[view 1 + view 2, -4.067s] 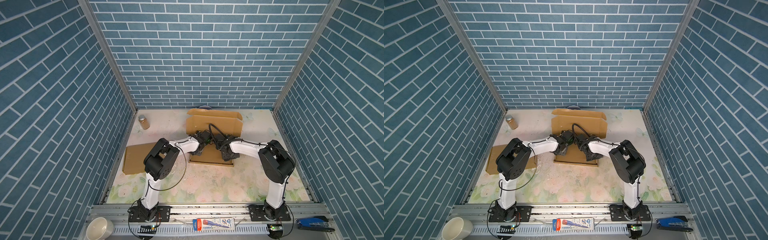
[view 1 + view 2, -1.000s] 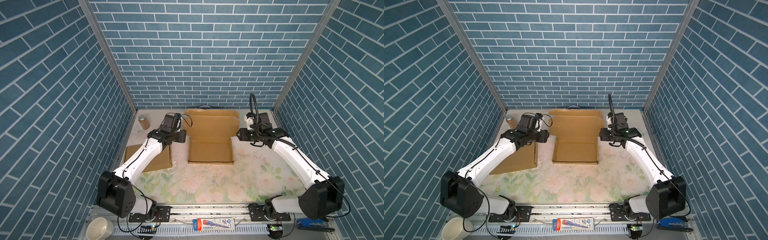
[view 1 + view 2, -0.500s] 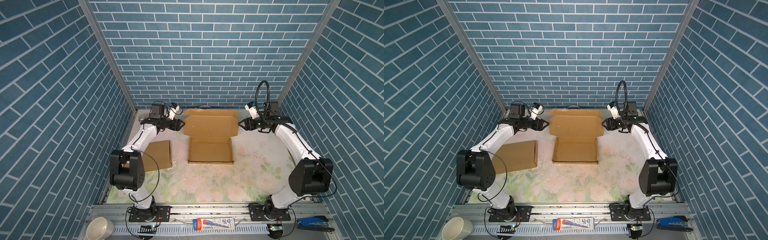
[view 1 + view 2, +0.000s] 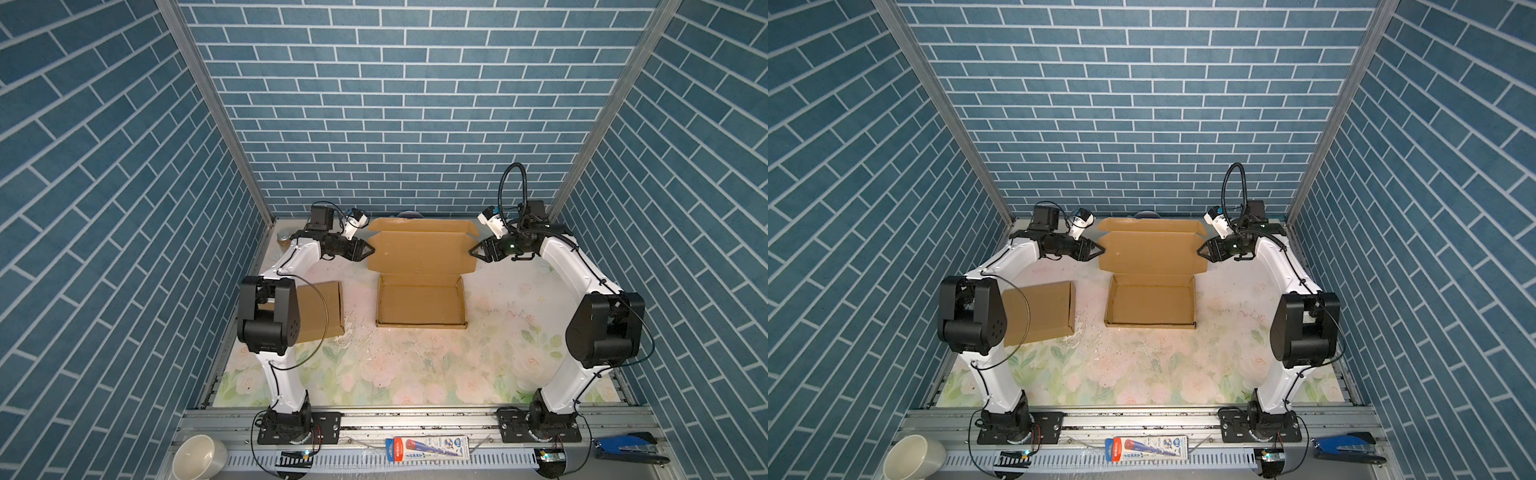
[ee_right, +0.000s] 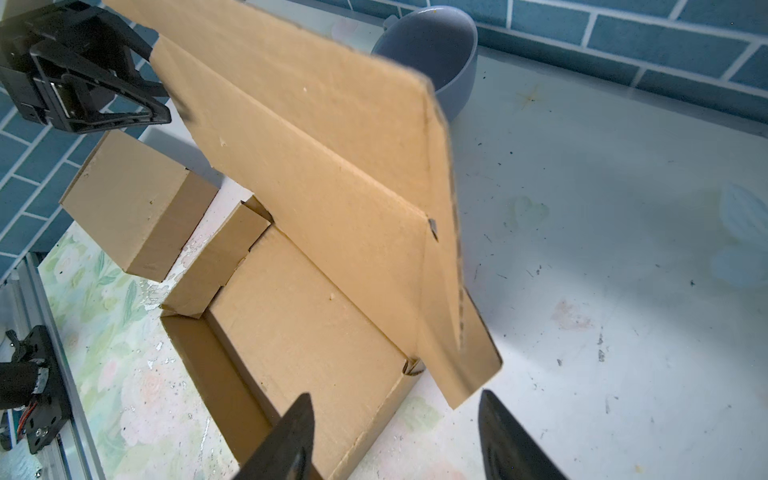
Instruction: Fold the paper box
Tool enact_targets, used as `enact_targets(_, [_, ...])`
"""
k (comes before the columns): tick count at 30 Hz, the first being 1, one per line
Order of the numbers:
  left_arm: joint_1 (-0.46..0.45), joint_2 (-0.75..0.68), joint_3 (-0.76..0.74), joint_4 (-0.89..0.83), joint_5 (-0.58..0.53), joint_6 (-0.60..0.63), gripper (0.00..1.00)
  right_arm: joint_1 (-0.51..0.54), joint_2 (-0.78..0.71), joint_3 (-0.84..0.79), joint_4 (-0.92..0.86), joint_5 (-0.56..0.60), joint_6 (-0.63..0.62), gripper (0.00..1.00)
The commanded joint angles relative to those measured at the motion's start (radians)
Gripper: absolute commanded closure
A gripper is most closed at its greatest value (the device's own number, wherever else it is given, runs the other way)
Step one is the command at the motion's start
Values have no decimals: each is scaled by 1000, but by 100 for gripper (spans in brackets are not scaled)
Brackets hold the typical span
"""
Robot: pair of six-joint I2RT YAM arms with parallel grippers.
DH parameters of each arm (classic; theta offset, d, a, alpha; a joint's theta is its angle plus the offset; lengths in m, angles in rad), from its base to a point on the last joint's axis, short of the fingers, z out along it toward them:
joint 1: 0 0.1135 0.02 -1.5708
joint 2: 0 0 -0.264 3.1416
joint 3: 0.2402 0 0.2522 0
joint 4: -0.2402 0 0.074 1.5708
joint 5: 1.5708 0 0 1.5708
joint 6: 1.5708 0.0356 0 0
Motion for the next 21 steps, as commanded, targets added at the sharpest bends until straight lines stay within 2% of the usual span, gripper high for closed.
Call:
enact_targets(1, [-2,8,13,10,21,9,50,0,31,52,-21,-45,-67,40])
enact_targets(8, [-3,17,5,8,18,21,65,0,61,72,-18,-29,-63,45])
enact_targets(11, [-5,22,4,18,19,18,67,0,67,72,-5,-33,-54,47])
enact_targets(13, [-7,25,8,10,10,22,67,-2,62,70,6,21,-46,46])
enact_targets(16, [-7,16,7,4,1,32,67,-18,36,59,25,104,-44,38])
enact_targets(21, [-8,23,16,4,6,36,67,-46,61,99,2,60,-29,31])
